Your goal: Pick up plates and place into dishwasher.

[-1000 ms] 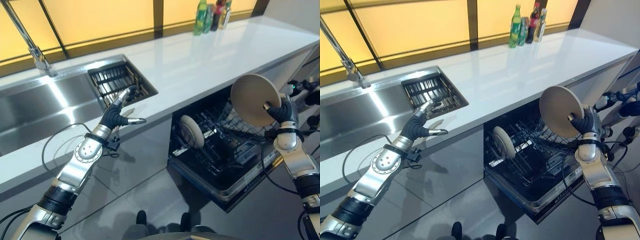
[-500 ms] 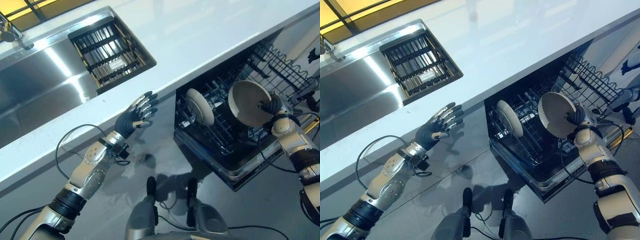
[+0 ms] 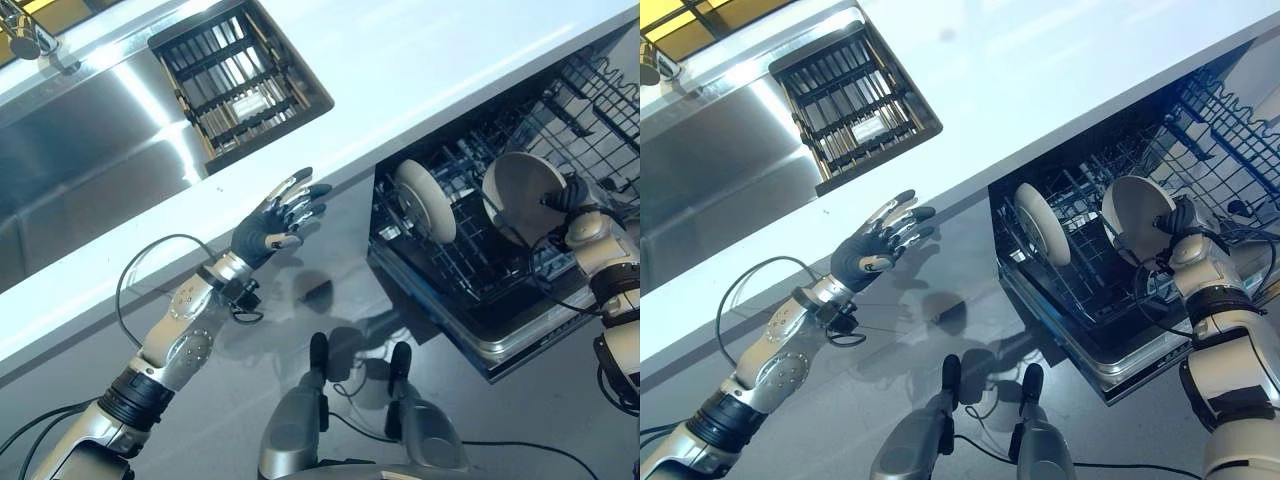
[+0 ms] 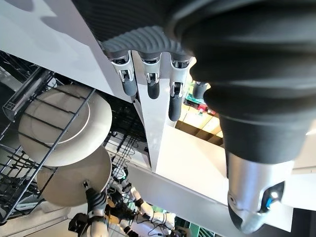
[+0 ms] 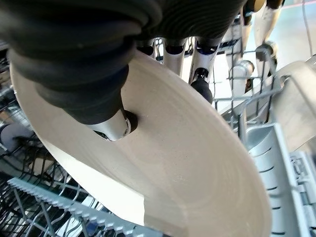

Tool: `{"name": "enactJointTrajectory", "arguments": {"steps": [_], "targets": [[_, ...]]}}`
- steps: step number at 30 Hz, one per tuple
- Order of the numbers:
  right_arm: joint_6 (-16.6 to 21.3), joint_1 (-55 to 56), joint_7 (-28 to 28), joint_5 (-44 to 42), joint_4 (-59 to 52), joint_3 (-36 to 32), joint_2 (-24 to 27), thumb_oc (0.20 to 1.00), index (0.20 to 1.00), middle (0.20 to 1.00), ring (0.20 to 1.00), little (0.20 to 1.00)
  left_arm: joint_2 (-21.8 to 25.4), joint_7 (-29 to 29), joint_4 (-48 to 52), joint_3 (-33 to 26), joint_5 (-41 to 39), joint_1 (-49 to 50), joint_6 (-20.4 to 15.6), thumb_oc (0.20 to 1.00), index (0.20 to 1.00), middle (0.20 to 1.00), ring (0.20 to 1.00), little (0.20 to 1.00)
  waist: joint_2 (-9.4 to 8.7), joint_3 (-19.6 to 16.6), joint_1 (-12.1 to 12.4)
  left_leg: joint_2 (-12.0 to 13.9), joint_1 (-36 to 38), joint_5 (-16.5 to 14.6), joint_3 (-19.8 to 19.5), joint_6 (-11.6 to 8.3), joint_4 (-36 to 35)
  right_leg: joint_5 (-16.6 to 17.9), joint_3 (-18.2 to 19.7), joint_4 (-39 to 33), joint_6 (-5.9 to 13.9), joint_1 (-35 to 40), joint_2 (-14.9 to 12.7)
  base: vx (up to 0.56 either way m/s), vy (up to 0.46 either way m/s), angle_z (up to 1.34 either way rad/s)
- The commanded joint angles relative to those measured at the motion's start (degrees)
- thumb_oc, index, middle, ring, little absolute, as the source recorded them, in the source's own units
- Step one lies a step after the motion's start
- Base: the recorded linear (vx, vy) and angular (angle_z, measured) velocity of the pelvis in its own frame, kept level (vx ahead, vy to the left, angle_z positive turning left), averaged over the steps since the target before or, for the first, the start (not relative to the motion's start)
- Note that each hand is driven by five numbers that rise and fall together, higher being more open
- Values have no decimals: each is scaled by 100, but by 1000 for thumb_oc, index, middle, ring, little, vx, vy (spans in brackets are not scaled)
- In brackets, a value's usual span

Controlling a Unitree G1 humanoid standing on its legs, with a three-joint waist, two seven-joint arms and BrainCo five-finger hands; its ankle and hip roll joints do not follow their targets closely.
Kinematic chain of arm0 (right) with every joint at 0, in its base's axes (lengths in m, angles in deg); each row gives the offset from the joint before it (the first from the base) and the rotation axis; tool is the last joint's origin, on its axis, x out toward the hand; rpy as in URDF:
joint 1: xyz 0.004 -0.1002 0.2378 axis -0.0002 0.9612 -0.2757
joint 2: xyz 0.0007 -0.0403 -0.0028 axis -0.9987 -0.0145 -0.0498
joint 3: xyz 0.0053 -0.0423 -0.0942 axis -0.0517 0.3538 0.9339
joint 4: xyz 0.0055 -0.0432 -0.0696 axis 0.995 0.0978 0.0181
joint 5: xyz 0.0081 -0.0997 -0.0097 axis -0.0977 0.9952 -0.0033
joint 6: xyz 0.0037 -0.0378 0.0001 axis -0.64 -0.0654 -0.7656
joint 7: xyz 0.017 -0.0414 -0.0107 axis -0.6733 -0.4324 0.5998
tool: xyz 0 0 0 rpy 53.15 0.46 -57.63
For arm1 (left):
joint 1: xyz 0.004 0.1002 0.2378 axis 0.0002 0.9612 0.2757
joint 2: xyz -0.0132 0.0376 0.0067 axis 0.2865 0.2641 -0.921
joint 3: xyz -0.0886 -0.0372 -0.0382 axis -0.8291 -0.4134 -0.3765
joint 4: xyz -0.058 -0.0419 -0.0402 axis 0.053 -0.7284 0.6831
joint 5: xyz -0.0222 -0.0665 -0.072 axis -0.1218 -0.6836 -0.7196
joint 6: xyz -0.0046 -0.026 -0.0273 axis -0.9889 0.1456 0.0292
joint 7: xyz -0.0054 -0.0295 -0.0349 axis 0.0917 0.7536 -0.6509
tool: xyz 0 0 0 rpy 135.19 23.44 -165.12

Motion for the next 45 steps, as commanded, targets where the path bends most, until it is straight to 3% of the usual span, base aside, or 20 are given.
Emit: {"name": "enactJointTrajectory", "arguments": {"steps": [1,10,11,12,17,24,28,31,34,38,43,45], "targets": [[356,-800,294,-158,55,529,68,200,200,200,200,200,138,7,167,95,-245,-515,-370,1000,1000,1000,1000,1000,-16,122,182,-338,-122,-736,148,79,39,-460,-121,135,416,-343,-371,-30,-3,3],[452,-997,733,-328,74,737,-15,200,200,200,200,200,146,-7,104,-3,-241,-508,-304,1000,1000,1000,1000,1000,21,115,255,-363,-166,-706,156,84,39,-432,-242,164,444,-395,-436,-7,-1,1],[395,-998,678,-340,100,708,-26,282,282,282,282,282,145,-39,79,-29,-260,-506,-301,1000,1000,1000,1000,1000,28,118,254,-364,-160,-706,169,85,39,-432,-245,169,444,-395,-440,0,0,0],[338,-991,537,-493,104,663,-27,1000,1000,1000,1000,1000,131,-44,71,-49,-245,-498,-292,1000,1000,1000,1000,1000,33,116,249,-364,-152,-709,181,85,39,-427,-242,162,443,-390,-441,0,0,0],[303,-762,-402,-1081,41,99,-116,1000,1000,1000,1000,1000,59,-29,130,-87,-193,-403,-289,1000,1000,1000,1000,1000,32,78,212,-358,-81,-746,202,90,39,-417,-245,136,449,-342,-434,6,11,0],[155,331,-2884,-1094,-1069,-1212,-507,1000,1000,1000,1000,1000,-249,-17,276,-45,-49,13,-522,1000,1000,1000,1000,1000,28,-106,-24,-339,172,-862,321,125,69,-444,-60,158,476,-175,-393,48,80,0],[53,814,-3743,-916,-1513,-1486,-685,1000,1000,1000,1000,1000,-447,131,362,87,117,143,-594,1000,1000,1000,1000,1000,44,-230,-137,-340,310,-928,403,155,85,-453,47,144,488,-70,-390,64,93,-12],[185,1176,-4277,-869,-1761,-1749,-806,1000,1000,1000,1000,1000,-522,183,398,104,157,234,-615,1000,1000,1000,1000,1000,67,-316,-214,-345,399,-972,463,171,85,-461,131,119,500,-2,-393,61,83,-6],[356,1376,-4450,-975,-1906,-1928,-965,1000,1000,1000,1000,1000,-581,253,437,130,179,267,-596,1000,1000,1000,1000,1000,89,-379,-246,-358,442,-1001,482,183,86,-474,184,114,508,26,-398,41,58,-5],[420,1505,-4236,-1287,-1907,-1994,-1139,1000,1000,1000,1000,1000,-643,261,421,147,130,293,-611,1000,1000,1000,1000,1000,135,-437,-268,-377,488,-1050,511,190,124,-509,212,125,508,53,-430,31,50,-13],[609,1575,-3080,-2194,-1171,-2099,-1257,1000,1000,1000,1000,1000,-718,187,401,107,31,333,-576,1000,1000,1000,1000,1000,202,-392,-242,-401,416,-1211,557,195,466,-595,194,233,438,25,-509,11,17,-4],[568,1471,-2729,-2170,-697,-2084,-1239,1000,1000,1000,1000,1000,-727,120,347,120,-54,302,-607,1000,1000,1000,1000,1000,219,-307,-204,-405,291,-1286,552,197,713,-649,165,374,397,-51,-550,-48,0,0]]}}
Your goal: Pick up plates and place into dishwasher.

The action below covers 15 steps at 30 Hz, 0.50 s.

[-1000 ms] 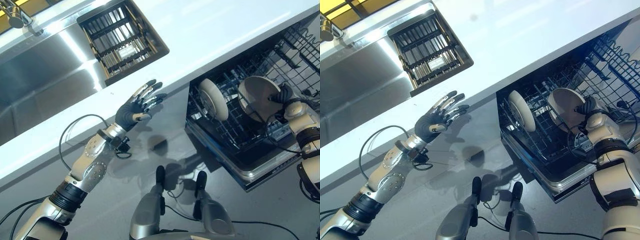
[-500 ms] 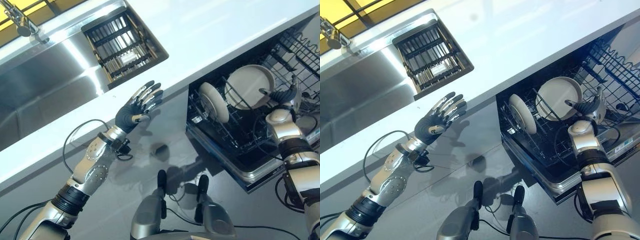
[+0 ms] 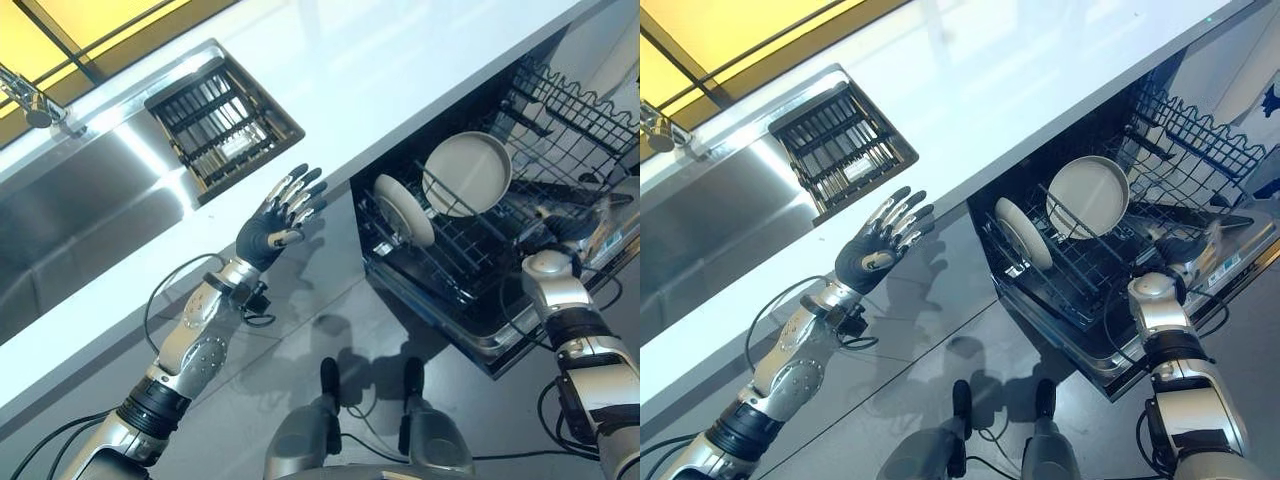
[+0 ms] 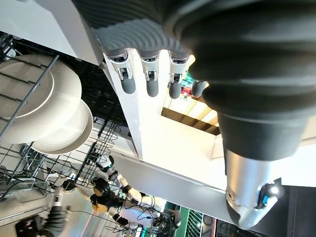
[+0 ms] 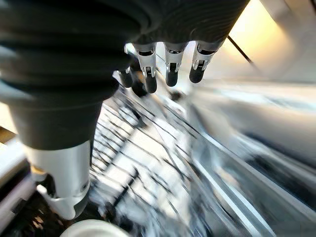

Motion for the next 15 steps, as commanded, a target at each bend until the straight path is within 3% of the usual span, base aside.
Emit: {"name": "enactJointTrajectory", "arguments": {"steps": [1,8,10,15], "targets": [[223,-259,770,-243,602,48,185,1000,1000,1000,1000,1000,-131,-152,281,232,-153,-45,-429,1000,1000,1000,1000,1000,-83,65,178,-363,-204,-1229,245,150,852,-688,-51,464,320,-365,-488,-64,-6,-4],[253,-1124,1717,-693,1702,493,296,1000,1000,1000,1000,1000,-81,-190,81,419,-291,-610,-629,1000,1000,1000,1000,1000,8,607,264,-448,-925,-1492,103,260,1878,-1036,-160,1464,87,-1004,-591,-155,-21,-3],[175,-1333,1874,-991,1811,547,257,1000,1000,1000,1000,1000,-57,-196,70,424,-343,-806,-573,1000,1000,1000,1000,1000,-10,788,286,-528,-1337,-1695,85,363,2539,-1257,-212,2153,-6,-1427,-652,-174,-42,-2],[216,-1465,2417,-1470,1913,585,81,1000,1000,1000,1000,1000,-46,-23,85,430,-277,-989,-320,1000,1000,1000,1000,1000,-99,789,373,-647,-2175,-2211,34,607,3773,-1736,-218,3536,-173,-2228,-737,-86,-32,3]]}}
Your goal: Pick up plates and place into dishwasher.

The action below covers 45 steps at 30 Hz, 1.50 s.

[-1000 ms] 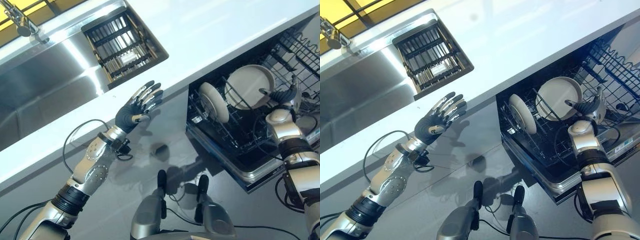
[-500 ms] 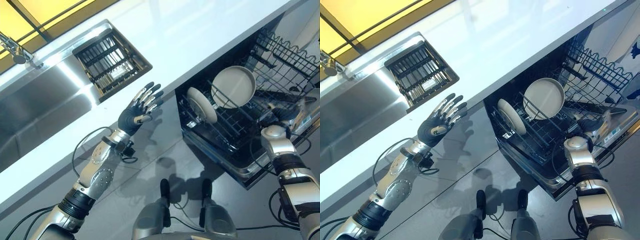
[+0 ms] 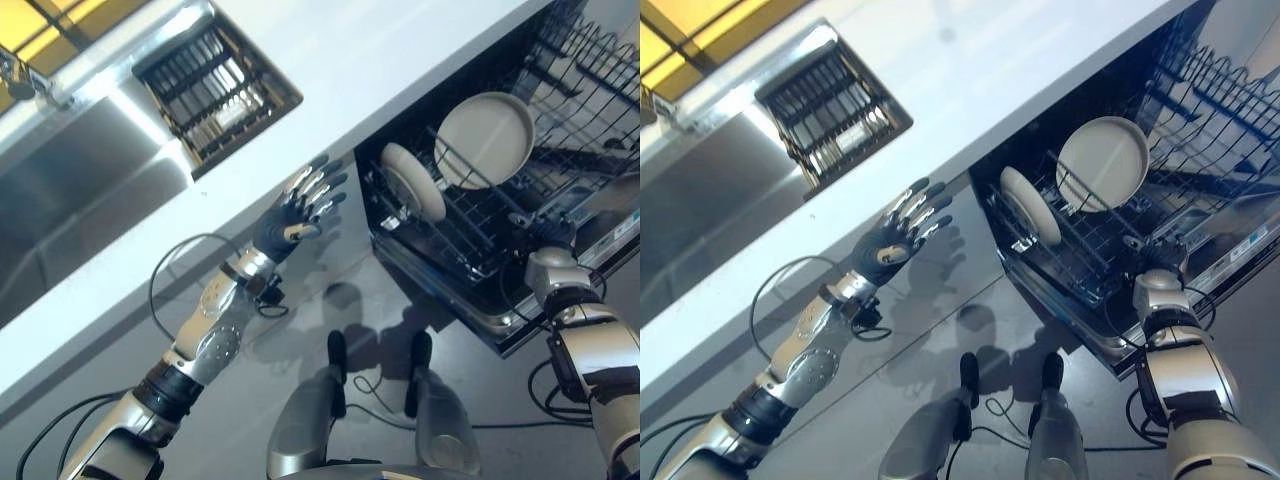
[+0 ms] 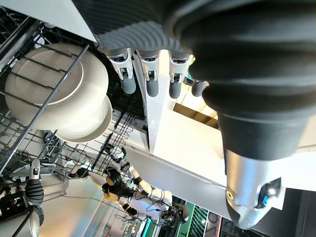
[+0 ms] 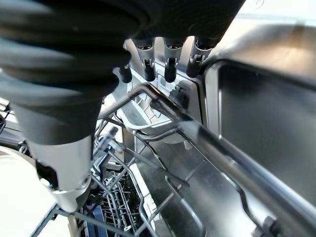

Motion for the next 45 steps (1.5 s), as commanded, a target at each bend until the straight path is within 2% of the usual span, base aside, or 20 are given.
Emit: {"name": "enactJointTrajectory", "arguments": {"steps": [1,4,8,12,18,19,21,23,26,33,39,41,42,43,45], "targets": [[214,-76,825,-385,-304,190,-145,1000,1000,1000,1000,1000,34,69,435,-71,-112,-136,-50,1000,1000,1000,1000,1000,-170,351,138,-549,-1017,-1826,76,585,2463,-942,67,1589,-62,-713,-323,-37,-31,22],[657,-167,1505,-567,-471,226,-244,1000,1000,1000,1000,1000,-72,104,419,-162,18,-104,166,1000,1000,1000,1000,1000,-226,351,189,-521,-1311,-2058,-1,695,3083,-1166,129,2288,-131,-981,-453,8,-34,13],[1054,-303,2088,-659,-587,282,-308,1000,1000,1000,1000,1000,-150,33,377,-279,57,-34,353,1000,1000,1000,1000,1000,-261,351,243,-486,-1356,-2118,-26,716,3288,-1270,198,2554,-138,-1024,-498,44,-44,2],[1094,-591,2424,-872,-804,418,-238,1000,1000,1000,1000,1000,-53,-48,403,-387,7,-13,417,1000,1000,1000,1000,1000,-301,351,315,-466,-1292,-2060,-60,719,3218,-1270,217,2513,-143,-929,-468,40,-49,3],[966,-1281,2556,-1239,-1052,575,-172,1000,1000,1000,1000,1000,197,-50,371,-597,-196,-218,569,1000,1000,1000,1000,1000,-424,351,460,-465,-1448,-2152,-85,791,3455,-1385,157,2794,-191,-1041,-477,8,-87,-8],[846,-1454,2641,-1383,-1060,631,-146,1000,1000,1000,1000,1000,233,-38,315,-649,-211,-248,651,1000,1000,1000,1000,1000,-447,347,512,-470,-1432,-2375,-135,791,3660,-1595,198,3023,-163,-1033,-458,90,-67,3],[700,-1635,2734,-1233,-1011,684,-89,1000,1000,1000,1000,1000,255,-64,254,-720,-250,-265,746,1000,1000,1000,1000,1000,-469,343,542,-447,-1511,-2499,-137,813,3901,-1711,198,3257,-186,-1117,-478,64,-56,-8],[480,-1793,2759,-1172,-958,828,-22,1000,1000,1000,1000,1000,282,-71,218,-740,-257,-285,805,1000,1000,1000,1000,1000,-495,315,567,-405,-1592,-2549,-153,821,4065,-1754,216,3381,-213,-1190,-496,25,-37,9],[361,-1990,2855,-1431,-850,922,74,1000,1000,1000,1000,1000,376,-105,155,-764,-371,-301,839,1000,1000,1000,1000,1000,-514,272,618,-383,-1581,-2563,-178,852,4072,-1786,203,3428,-238,-1197,-504,34,-26,23],[476,-2254,3076,-2268,-765,864,141,1000,1000,1000,1000,1000,490,-129,-5,-824,-532,-367,792,1000,1000,1000,1000,1000,-544,223,680,-401,-1509,-2601,-203,845,4053,-1841,179,3418,-255,-1081,-513,30,-16,6],[845,-2234,3489,-3114,-774,614,222,1000,1000,1000,1000,1000,547,-279,-56,-873,-643,-325,794,1000,1000,1000,1000,1000,-553,158,686,-417,-1466,-2635,-208,843,4051,-1849,167,3385,-255,-1022,-514,10,10,10],[935,-2177,3431,-3082,-793,542,257,1000,1000,1000,1000,1000,561,-343,-78,-873,-676,-293,778,1000,1000,1000,1000,1000,-561,128,672,-414,-1462,-2643,-199,836,4056,-1846,166,3381,-250,-1019,-507,-57,17,5],[984,-2150,3336,-3033,-815,525,281,1000,1000,1000,1000,1000,560,-394,-80,-873,-672,-287,777,1000,1000,1000,1000,1000,-576,131,662,-402,-1508,-2472,-149,854,3984,-1690,105,3286,-311,-1048,-527,-35,25,7],[1032,-2113,3170,-2879,-837,518,302,1000,1000,1000,1000,1000,557,-439,-82,-869,-659,-279,768,1000,1000,1000,1000,1000,-584,105,656,-413,-1450,-2639,-189,831,4029,-1829,164,3337,-252,-1004,-492,-51,28,9],[1097,-1988,2746,-2577,-901,514,342,1000,1000,1000,1000,1000,562,-525,-61,-845,-636,-249,713,1000,1000,1000,1000,1000,-618,73,631,-394,-1417,-2607,-156,831,3966,-1775,165,3260,-252,-983,-477,-11,31,11]]}}
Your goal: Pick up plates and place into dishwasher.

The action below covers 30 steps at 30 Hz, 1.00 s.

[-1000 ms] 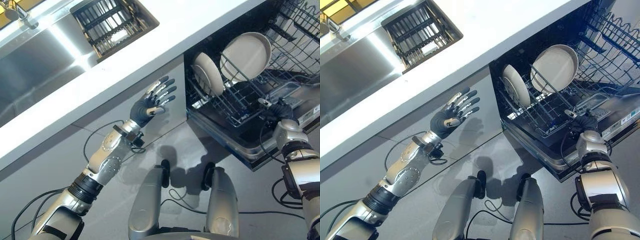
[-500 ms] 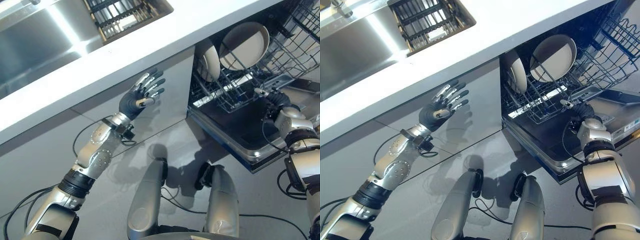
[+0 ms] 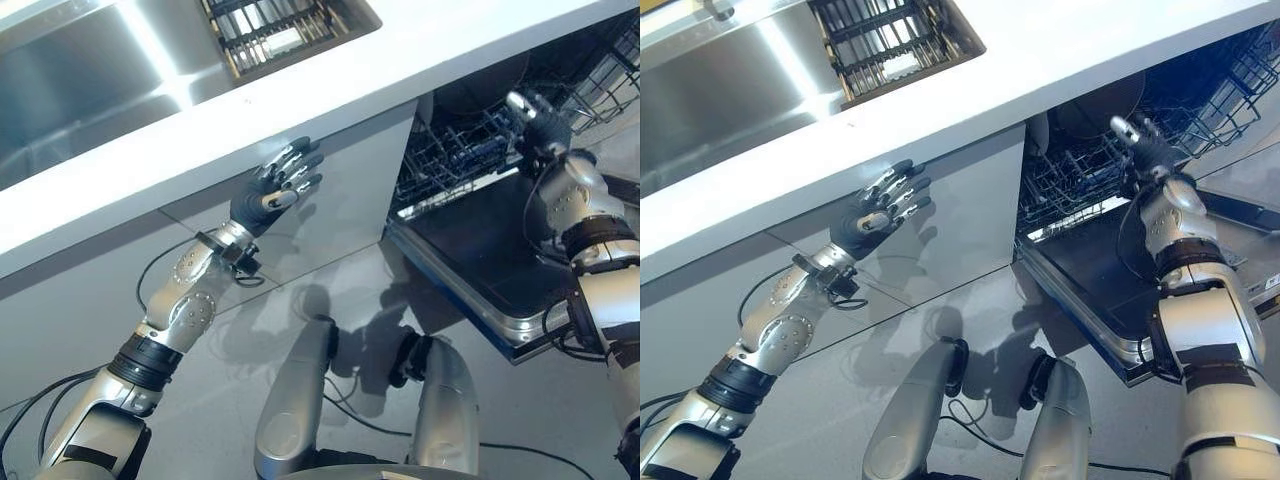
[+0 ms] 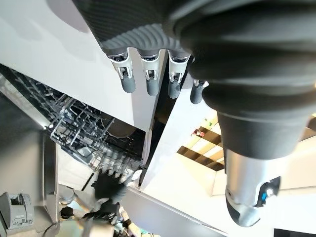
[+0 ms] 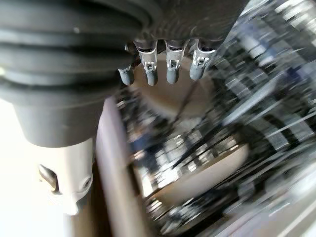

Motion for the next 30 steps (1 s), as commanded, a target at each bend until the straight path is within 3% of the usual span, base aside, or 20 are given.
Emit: {"name": "enactJointTrajectory", "arguments": {"steps": [1,2,3,7,9,12,16,19,22,25,30], "targets": [[465,-126,-718,466,-285,-132,23,1000,1000,1000,1000,1000,80,-293,264,-119,-180,67,-353,1000,1000,1000,1000,1000,-58,-239,114,0,380,-795,542,604,3,-181,380,-240,-140,342,308,-129,64,11],[399,41,-1135,807,-333,-174,49,1000,1000,1000,1000,1000,54,-299,291,-101,-133,96,-450,1000,1000,1000,1000,1000,-86,-239,66,40,365,-637,621,630,-82,-26,331,-354,-195,340,299,-132,74,15],[402,107,-1350,970,-346,-188,52,1000,1000,1000,1000,1000,41,-301,298,-96,-116,113,-499,1000,1000,1000,1000,1000,-96,-248,45,54,377,-639,638,635,-94,-22,345,-373,-197,349,318,-157,106,11],[647,790,-3175,2065,-751,-422,-59,1000,1000,1000,1000,1000,-98,-156,325,66,75,190,-824,1000,1000,1000,1000,1000,-153,-264,-144,139,517,-722,733,699,-106,-23,426,-437,-229,448,388,-58,97,-6],[853,1340,-4704,3166,-1317,-692,-258,1000,1000,1000,1000,1000,-328,39,361,180,293,252,-929,1000,1000,1000,1000,1000,-177,-266,-318,174,604,-838,776,722,-20,-58,504,-452,-240,543,449,-30,132,-22],[778,1946,-5907,3992,-1856,-881,-536,1000,1000,1000,1000,1000,-607,167,411,391,596,338,-1120,1000,1000,1000,1000,1000,-179,-268,-469,197,697,-898,842,742,8,-36,610,-491,-216,611,501,-32,114,-21],[772,2734,-7016,4502,-2174,-1137,-812,1000,1000,1000,1000,1000,-855,272,439,582,913,531,-1368,1000,1000,1000,1000,1000,-154,-259,-654,226,915,-931,918,733,-97,-7,735,-655,-177,809,581,1,119,-18],[756,3291,-7350,4474,-2131,-1380,-986,1000,1000,1000,1000,1000,-895,243,417,603,963,687,-1496,1000,1000,1000,1000,1000,-132,-253,-755,224,1056,-929,952,725,-212,19,801,-781,-141,932,614,18,81,-20],[870,3542,-7102,3780,-1706,-1620,-1039,1000,1000,1000,1000,1000,-850,204,422,604,891,742,-1540,1000,1000,1000,1000,1000,-100,-239,-790,219,1121,-903,1000,720,-307,47,836,-851,-113,959,619,-6,50,-11],[1031,3770,-6642,3156,-914,-1843,-1055,1000,1000,1000,1000,1000,-783,153,383,617,756,731,-1590,1000,1000,1000,1000,1000,-66,-207,-804,198,1123,-892,1017,727,-340,51,847,-886,-117,956,646,-14,15,-8],[804,3984,-5601,2011,158,-1881,-1108,1000,1000,1000,1000,1000,-715,128,444,695,690,661,-1532,1000,1000,1000,1000,1000,-15,-175,-753,155,1060,-860,1009,750,-326,61,823,-849,-140,883,663,-5,-15,-1]]}}
